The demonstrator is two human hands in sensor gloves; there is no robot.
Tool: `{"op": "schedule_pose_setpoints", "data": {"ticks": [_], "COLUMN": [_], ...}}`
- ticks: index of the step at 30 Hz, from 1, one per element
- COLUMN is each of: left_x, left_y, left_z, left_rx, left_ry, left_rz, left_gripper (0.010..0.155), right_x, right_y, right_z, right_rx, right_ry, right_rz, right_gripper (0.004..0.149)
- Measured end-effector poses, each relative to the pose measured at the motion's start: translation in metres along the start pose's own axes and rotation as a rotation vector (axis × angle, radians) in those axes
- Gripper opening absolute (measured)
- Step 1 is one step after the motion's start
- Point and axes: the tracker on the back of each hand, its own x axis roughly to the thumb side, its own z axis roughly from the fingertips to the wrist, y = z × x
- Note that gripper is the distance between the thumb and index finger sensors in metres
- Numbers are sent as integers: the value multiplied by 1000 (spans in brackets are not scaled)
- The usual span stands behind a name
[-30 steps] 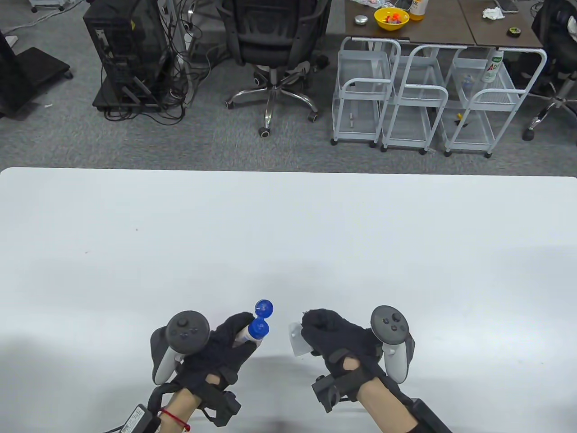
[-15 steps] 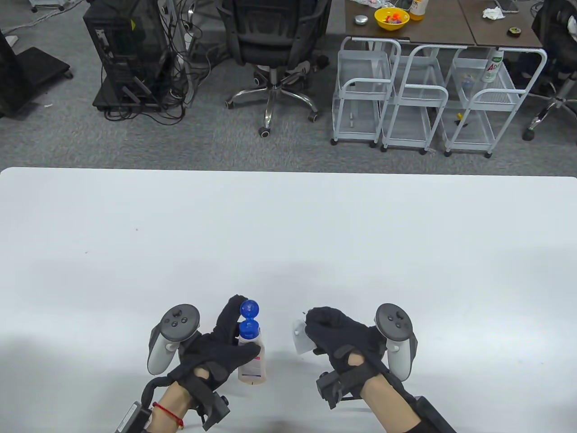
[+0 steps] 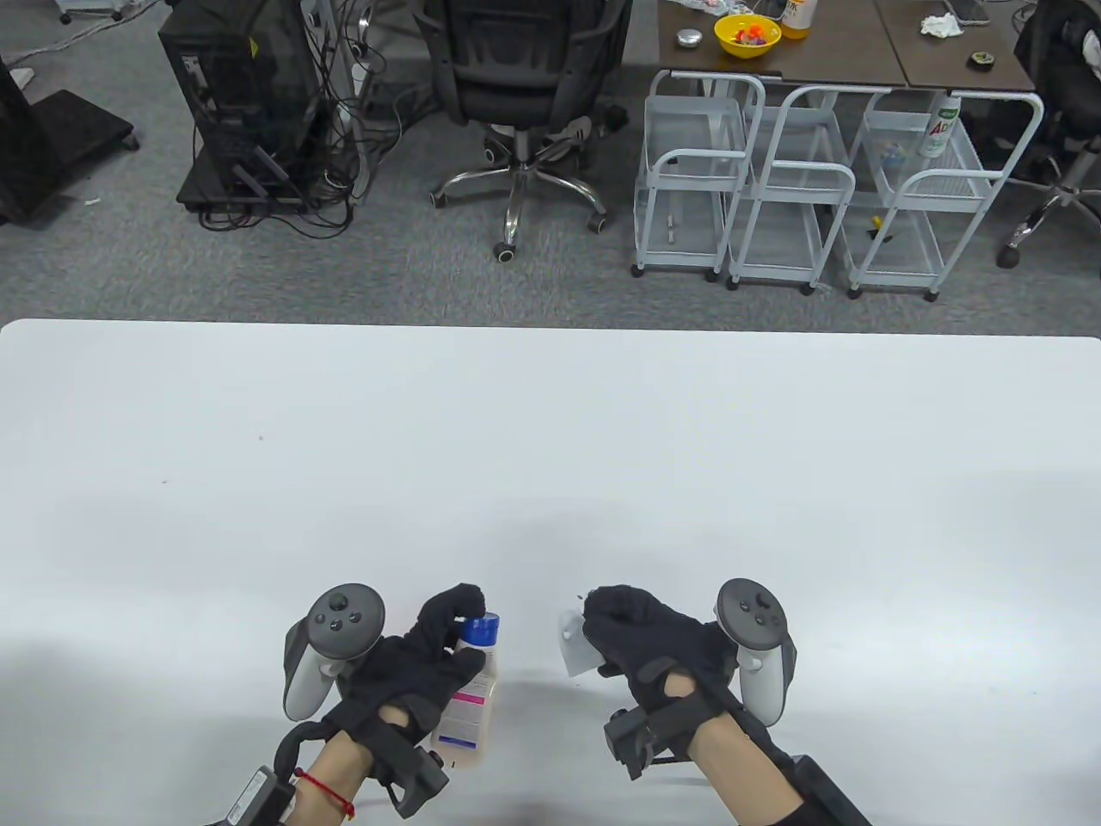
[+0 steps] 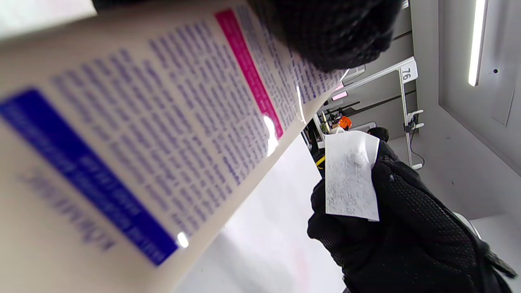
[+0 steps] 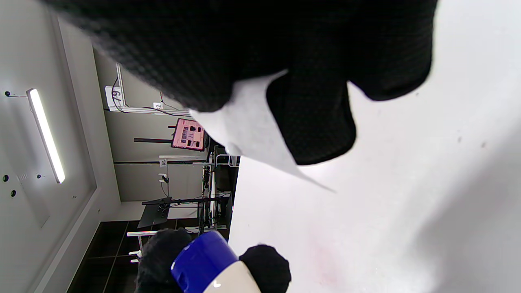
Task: Squeeze hand cream onto cotton pad
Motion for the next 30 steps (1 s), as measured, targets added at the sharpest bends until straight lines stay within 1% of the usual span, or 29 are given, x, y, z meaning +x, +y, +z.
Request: {"op": "schedule_pose_setpoints", "data": {"ticks": [2,8,10,11,13,14,16,17,18,21,24,26,30], "left_x": [0,1,3,3,3,3,4,5,5,5,3,2,1], "left_y": [0,-1,-1,-1,1,2,5,7,8,9,11,12,10], "left_z": [0,0,-1,-1,-2,-1,0,1,2,1,-1,-2,-2], "left_rx": [-13,3,-24,-9,57,110,226,283,305,330,343,346,347], "left_ry": [-10,-16,-41,-40,-25,-1,30,48,82,105,143,159,161], "left_rz": [1,-27,-55,-76,-142,-201,-313,-404,-492,-639,-689,-688,-709], "left_gripper": [67,65,71,74,78,78,70,64,62,60,59,58,58], "right_x": [0,0,2,2,3,3,3,2,1,-3,-6,-4,0], "right_y": [0,0,-2,-3,-8,-12,-20,-26,-31,-43,-51,-54,-58], "right_z": [0,-1,-2,-3,-7,-10,-15,-19,-23,-29,-32,-32,-32], "right_rx": [-1,2,-14,-17,-25,-38,-44,-52,-56,-91,-139,-198,-317], "right_ry": [-1,-4,-30,-41,-42,-30,-11,-4,14,82,139,136,100], "right_rz": [0,4,42,68,131,170,259,326,389,467,510,584,832], "right_gripper": [38,38,38,38,38,38,38,38,38,38,38,38,37]}}
